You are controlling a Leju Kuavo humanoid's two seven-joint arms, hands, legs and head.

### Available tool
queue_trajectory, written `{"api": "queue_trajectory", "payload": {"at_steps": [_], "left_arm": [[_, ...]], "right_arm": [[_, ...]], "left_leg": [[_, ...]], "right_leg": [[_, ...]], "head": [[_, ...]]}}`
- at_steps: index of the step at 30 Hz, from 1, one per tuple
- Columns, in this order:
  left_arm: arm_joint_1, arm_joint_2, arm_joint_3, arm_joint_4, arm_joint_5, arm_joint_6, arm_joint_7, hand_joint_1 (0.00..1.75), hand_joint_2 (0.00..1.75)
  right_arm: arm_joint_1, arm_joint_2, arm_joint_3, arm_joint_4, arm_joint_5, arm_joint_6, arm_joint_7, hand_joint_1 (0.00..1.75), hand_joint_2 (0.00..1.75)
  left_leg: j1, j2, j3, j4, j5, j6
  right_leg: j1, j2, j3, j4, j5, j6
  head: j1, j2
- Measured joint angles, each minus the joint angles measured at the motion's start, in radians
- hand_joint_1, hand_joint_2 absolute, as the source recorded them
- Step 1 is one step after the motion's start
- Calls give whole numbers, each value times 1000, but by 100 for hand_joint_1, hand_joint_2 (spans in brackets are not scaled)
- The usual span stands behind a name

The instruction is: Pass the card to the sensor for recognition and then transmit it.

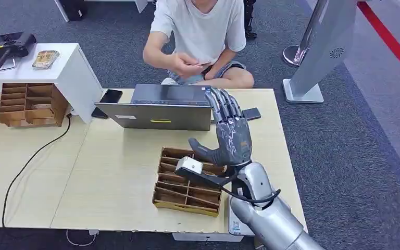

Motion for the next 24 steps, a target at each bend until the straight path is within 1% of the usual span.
{"api": "queue_trajectory", "payload": {"at_steps": [2,4,8,12,15,22,23,24], "left_arm": [[0,0,0,0,5,3,0,0,0],[0,0,0,0,10,8,0,0,0],[0,-3,0,0,31,21,-9,0,0],[0,-5,1,0,40,29,-12,0,0],[0,-5,1,0,41,29,-12,0,0],[0,-5,1,0,41,29,-12,0,0],[0,-5,1,0,44,29,-13,0,0],[0,-5,5,0,57,35,-23,0,0]], "right_arm": [[4,0,5,-9,-1,-8,-6,0,0],[19,0,8,-28,-11,-36,-16,0,0],[78,-1,11,-90,-55,-104,-69,0,0],[133,-5,13,-146,-74,-109,-101,0,0],[149,-8,13,-168,-75,-109,-101,0,0],[153,-9,13,-173,-76,-109,-101,0,0],[166,-10,12,-189,-96,-109,-132,0,0],[215,-10,0,-227,-138,-109,-225,0,0]], "left_leg": [[0,0,0,0,0,0],[0,0,0,0,0,0],[0,0,0,0,0,0],[0,0,0,0,0,0],[0,0,0,0,0,0],[0,0,0,0,0,0],[0,0,0,0,0,0],[0,0,0,0,0,0]], "right_leg": [[0,0,0,0,0,0],[0,0,0,0,0,0],[0,0,0,0,0,0],[0,0,-1,0,0,0],[0,0,0,0,0,0],[0,0,0,0,0,0],[0,0,0,0,0,0],[0,0,0,0,0,0]], "head": [[0,0],[0,0],[0,0],[0,0],[0,0],[0,0],[0,0],[0,0]]}}
